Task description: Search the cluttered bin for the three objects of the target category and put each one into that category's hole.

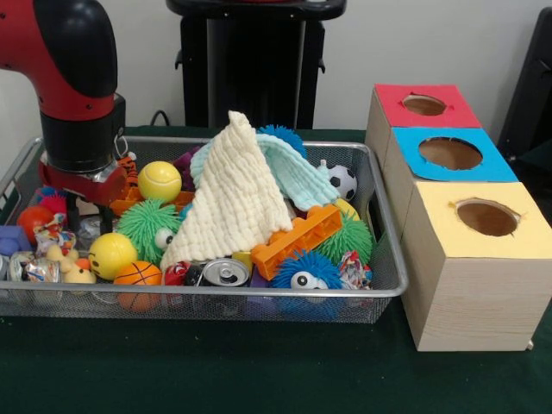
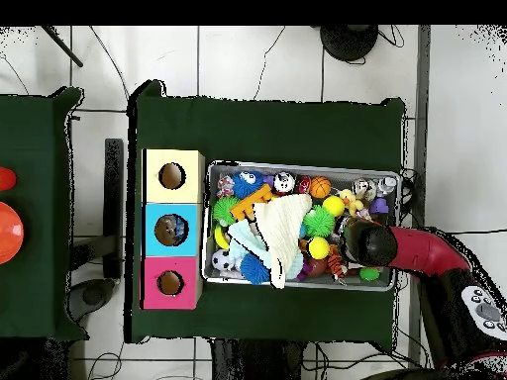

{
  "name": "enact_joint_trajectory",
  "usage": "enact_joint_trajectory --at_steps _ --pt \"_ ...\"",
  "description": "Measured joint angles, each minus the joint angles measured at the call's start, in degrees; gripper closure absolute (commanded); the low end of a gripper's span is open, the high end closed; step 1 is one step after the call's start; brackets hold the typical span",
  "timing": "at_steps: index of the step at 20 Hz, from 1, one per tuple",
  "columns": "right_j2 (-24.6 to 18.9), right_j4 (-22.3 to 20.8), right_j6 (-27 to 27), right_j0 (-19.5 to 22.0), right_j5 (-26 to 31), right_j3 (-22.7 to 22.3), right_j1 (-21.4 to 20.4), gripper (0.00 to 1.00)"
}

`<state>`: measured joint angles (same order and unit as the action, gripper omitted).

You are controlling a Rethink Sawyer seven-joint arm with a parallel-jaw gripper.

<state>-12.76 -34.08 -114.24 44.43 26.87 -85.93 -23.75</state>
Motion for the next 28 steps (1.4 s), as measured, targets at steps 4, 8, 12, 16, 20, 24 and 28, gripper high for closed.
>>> enact_joint_trajectory --at_steps 4,8,12,16,20,24,28 --pt "-0.02 -0.01 0.00 0.00 0.06 -0.03 -0.09 1.00" --pt "-0.08 0.00 0.00 0.00 0.34 -0.06 -0.25 1.00" --pt "-0.25 0.09 0.00 -0.05 0.61 -0.11 -0.57 1.00" --pt "-0.38 0.58 0.00 -0.08 1.48 -0.17 -1.11 1.00" --pt "-0.47 1.83 0.00 -0.15 4.99 -0.76 -3.08 1.00" --pt "-0.49 2.70 0.00 -0.26 8.56 -1.23 -5.02 1.00" --pt "-0.56 3.66 0.00 -0.34 11.84 -1.26 -7.29 1.00"
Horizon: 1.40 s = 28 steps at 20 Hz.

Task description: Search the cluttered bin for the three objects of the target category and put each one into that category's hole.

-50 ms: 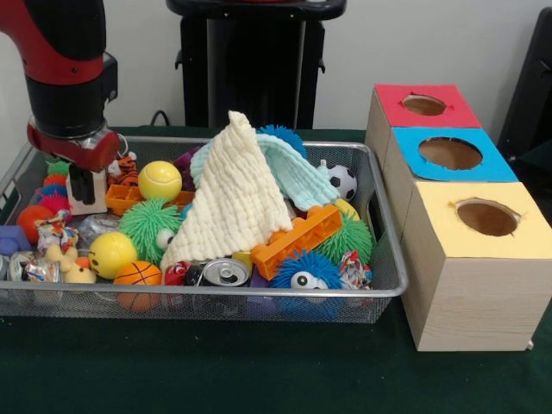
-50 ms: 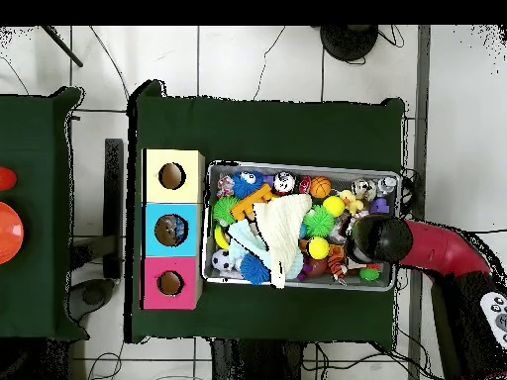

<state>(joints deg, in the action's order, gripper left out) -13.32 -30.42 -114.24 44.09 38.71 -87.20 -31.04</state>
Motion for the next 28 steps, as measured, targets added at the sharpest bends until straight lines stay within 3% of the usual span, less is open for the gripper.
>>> enact_joint_trajectory --at_steps 10,25,26,28 --pt "-0.57 0.97 0.00 -0.03 3.74 -0.02 -4.24 1.00" --pt "-1.37 0.19 0.00 -0.01 2.97 -0.06 -4.17 1.00" --pt "-1.40 -0.10 0.00 -0.01 2.97 -0.06 -4.16 0.00" --pt "-1.39 -0.21 0.00 0.00 2.97 -0.07 -4.15 0.00"
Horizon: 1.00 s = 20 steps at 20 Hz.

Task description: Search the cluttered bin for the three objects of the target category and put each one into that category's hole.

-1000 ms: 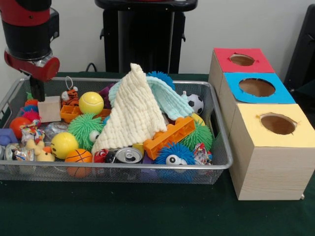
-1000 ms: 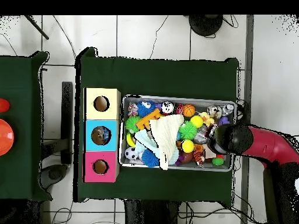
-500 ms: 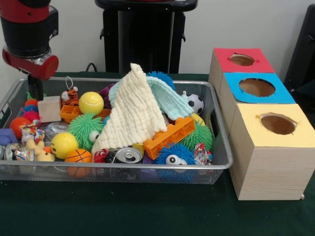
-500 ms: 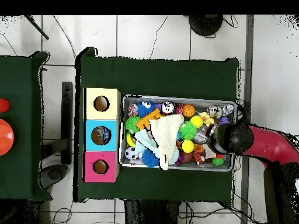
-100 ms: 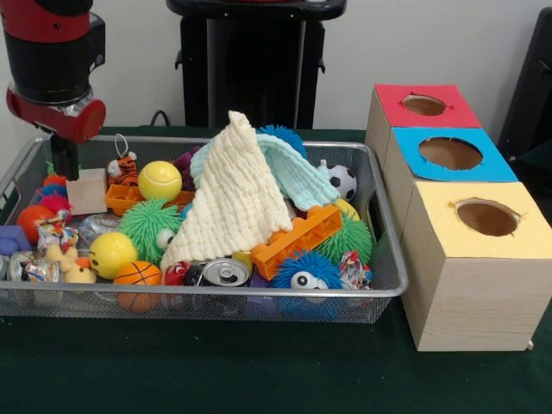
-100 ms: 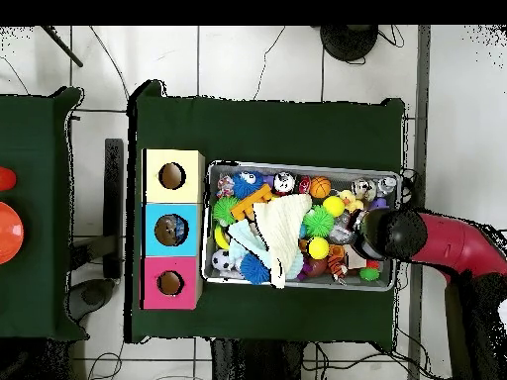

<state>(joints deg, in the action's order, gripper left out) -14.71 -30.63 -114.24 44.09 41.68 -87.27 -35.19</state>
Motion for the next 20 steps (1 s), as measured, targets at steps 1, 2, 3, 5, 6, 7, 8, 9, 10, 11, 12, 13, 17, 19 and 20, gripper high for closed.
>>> enact_joint_trajectory --at_steps 1,2,3,5,6,7,8,9,10,11,12,13,17,19,20 --pt "0.00 -0.06 0.00 0.00 0.00 0.00 0.01 0.00" --pt "-0.01 -0.04 0.00 0.00 0.00 0.00 -0.01 0.00" --pt "-0.01 -0.06 0.00 -0.01 0.00 0.00 -0.01 0.00" --pt "-0.14 -0.09 0.00 0.00 0.00 -0.04 -0.08 0.00" --pt "-0.17 -0.09 0.00 0.00 0.00 -0.05 -0.09 0.00" --pt "-0.25 -0.09 0.00 0.00 0.00 -0.07 -0.13 0.00" --pt "-0.33 -0.09 0.00 0.00 0.00 -0.09 -0.16 0.00" --pt "-0.40 -0.11 0.00 0.00 0.00 -0.11 -0.17 0.00" --pt "-0.48 -0.14 0.00 0.00 0.00 -0.12 -0.18 0.00" --pt "-0.61 -0.14 0.00 0.01 0.00 -0.14 -0.19 0.00" --pt "-0.73 -0.14 0.00 0.02 0.00 -0.16 -0.19 0.00" --pt "-0.85 -0.17 0.00 0.04 0.00 -0.19 -0.20 0.00" --pt "-1.43 -0.24 0.00 0.12 0.00 -0.41 -0.30 0.00" --pt "-1.67 -0.27 0.00 0.14 0.00 -0.63 -0.44 0.00" --pt "-1.72 -0.27 0.00 0.14 0.00 -0.76 -0.54 0.00"
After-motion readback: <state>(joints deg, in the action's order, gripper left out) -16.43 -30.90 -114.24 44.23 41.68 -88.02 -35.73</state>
